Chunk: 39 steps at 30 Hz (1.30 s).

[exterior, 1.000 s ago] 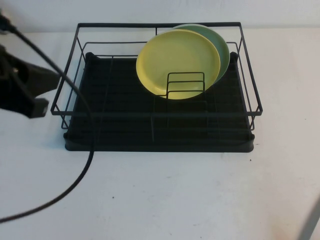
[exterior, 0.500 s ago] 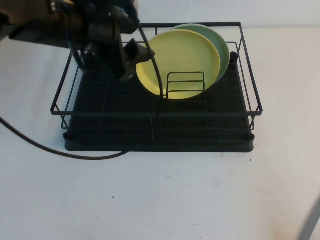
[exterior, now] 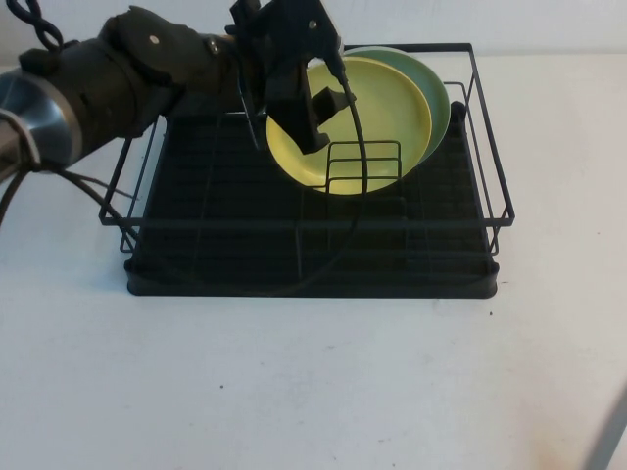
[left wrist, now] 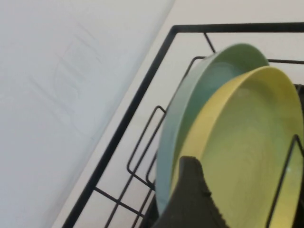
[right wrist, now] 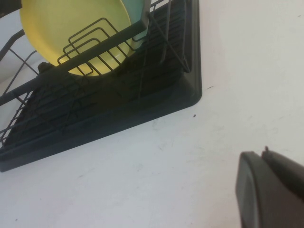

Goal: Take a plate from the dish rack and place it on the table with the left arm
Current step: Grasp the plate from the shelf, then place the plate from the table

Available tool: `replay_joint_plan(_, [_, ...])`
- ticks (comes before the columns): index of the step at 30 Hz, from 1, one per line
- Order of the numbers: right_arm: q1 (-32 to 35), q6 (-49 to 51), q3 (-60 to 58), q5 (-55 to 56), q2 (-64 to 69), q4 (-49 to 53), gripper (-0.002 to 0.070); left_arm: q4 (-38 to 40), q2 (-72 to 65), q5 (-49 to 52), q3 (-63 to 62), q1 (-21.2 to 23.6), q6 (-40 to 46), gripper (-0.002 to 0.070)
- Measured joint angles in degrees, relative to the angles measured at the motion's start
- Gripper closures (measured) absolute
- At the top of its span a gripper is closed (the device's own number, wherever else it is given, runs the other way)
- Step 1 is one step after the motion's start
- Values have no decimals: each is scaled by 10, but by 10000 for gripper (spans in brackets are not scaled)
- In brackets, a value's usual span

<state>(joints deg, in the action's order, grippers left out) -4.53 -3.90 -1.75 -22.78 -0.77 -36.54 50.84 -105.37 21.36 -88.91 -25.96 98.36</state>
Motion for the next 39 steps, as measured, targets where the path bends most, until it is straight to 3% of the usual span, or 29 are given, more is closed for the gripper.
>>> replay_joint_plan(12, [0,0,0,0,0,-1,696,87,-83,-28,-74,0,14,232])
replay_joint_plan(31, [0,0,0,0,0,-1,696,91,-79,-74,-78,0,33,629])
replay_joint_plan(39, [0,0,0,0,0,-1,696,91,-27,-78,-78,0,43,666])
